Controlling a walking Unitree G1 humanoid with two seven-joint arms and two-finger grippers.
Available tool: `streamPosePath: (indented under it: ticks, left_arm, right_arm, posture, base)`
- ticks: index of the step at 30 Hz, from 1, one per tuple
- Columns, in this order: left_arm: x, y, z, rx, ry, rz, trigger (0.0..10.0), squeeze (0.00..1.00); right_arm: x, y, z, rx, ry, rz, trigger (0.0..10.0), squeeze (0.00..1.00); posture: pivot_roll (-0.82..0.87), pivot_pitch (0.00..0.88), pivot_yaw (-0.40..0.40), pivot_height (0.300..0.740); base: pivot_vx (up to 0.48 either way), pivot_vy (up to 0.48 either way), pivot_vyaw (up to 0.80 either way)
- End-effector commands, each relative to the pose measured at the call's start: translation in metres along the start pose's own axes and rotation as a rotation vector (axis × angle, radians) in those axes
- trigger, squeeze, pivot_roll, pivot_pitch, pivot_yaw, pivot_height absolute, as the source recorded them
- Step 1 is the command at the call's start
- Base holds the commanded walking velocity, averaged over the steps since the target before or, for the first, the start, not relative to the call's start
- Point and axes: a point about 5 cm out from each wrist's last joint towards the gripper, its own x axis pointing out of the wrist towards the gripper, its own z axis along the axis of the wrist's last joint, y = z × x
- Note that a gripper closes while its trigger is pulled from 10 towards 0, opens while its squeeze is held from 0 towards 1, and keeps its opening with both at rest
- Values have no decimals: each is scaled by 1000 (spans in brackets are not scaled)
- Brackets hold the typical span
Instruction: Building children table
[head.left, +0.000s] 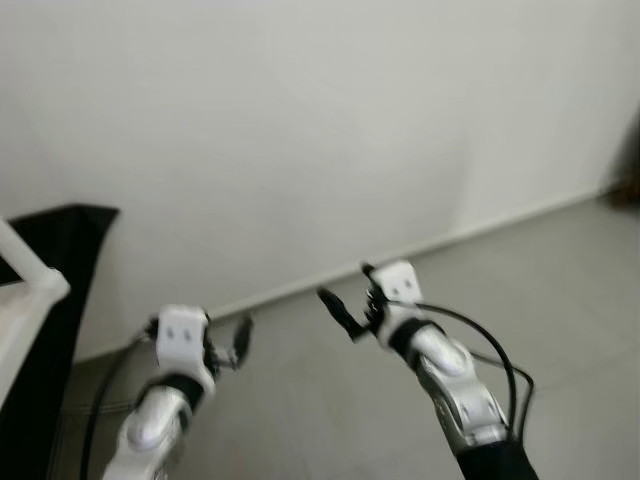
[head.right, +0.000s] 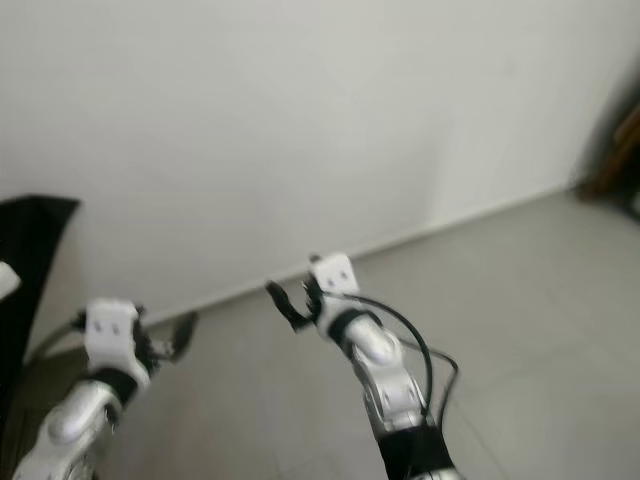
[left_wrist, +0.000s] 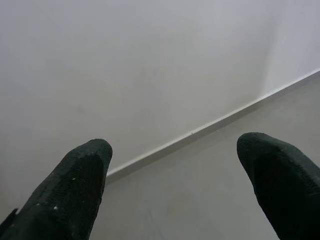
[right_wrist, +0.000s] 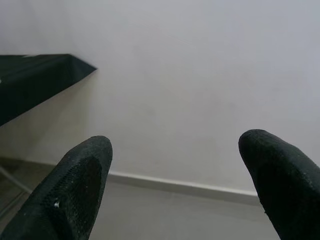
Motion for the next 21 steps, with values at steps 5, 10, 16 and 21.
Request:
streamPosePath:
  ticks: [5, 10, 16, 21]
  left_arm:
    - [-2, 1, -2, 10, 12, -1, 10000, 0]
    - [-2, 1, -2, 9, 12, -1, 10000, 0]
    - [-2, 1, -2, 5, 15, 1, 10000, 0]
    - [-2, 0, 0, -7, 3, -3, 10000, 0]
  right_arm:
    - [-2, -1, 1, 13, -8, 0, 10000, 0]
    - [-2, -1, 1, 12, -7, 6, 10000, 0]
    - [-2, 0, 2, 9, -16, 30, 10000, 0]
    - [-2, 4, 2, -1, -16, 70, 10000, 0]
  posture:
    - [-146, 65, 104, 740]
    - [-145, 65, 104, 740]
    - [-145, 66, 105, 740]
    - [-142, 66, 102, 740]
  base:
    - [388, 0, 0]
    - [387, 0, 0]
    - [365, 0, 0]
    - [0, 0, 788]
